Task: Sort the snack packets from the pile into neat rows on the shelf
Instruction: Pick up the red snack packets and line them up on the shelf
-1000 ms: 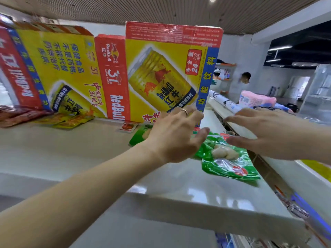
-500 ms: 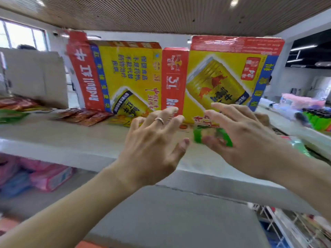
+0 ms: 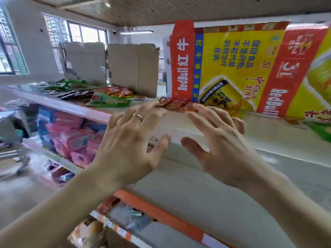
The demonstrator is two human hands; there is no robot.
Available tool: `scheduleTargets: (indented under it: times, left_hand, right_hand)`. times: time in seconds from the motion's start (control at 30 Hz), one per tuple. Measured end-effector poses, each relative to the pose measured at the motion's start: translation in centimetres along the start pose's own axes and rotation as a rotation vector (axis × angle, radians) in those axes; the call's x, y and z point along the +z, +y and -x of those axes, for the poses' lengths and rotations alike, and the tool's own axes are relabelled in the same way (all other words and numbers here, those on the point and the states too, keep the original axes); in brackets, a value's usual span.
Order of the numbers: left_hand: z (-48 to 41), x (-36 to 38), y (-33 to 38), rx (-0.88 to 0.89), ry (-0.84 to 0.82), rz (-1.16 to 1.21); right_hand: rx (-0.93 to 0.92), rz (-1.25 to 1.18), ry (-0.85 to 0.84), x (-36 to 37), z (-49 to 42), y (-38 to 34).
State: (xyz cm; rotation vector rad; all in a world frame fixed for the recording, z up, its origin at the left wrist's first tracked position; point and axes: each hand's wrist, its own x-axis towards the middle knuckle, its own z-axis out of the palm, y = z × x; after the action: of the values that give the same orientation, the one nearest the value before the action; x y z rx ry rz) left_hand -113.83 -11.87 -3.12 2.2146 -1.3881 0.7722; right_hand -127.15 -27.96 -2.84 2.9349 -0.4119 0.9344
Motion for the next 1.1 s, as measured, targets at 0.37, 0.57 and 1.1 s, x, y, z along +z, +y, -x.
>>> scheduleTargets:
  times: [0.37, 0.57, 1.1]
  left_hand:
    - [4.7, -1.5, -11.3, -0.216, -0.059, -0.139]
    - [5.2, -1.2, -15.8, -0.303, -0.093, -0.212]
    - [-1.0, 1.6, -22.0, -0.343, 0.016, -0.285]
  right_hand:
    - [-0.149, -0.207, -0.111, 7.6, -7.7, -9.8]
    - [-0.219, -0.334, -0.094, 11.3, -11.5, -12.4]
    - [-0.217, -0.624, 0.075, 17.1, -20.0, -13.5]
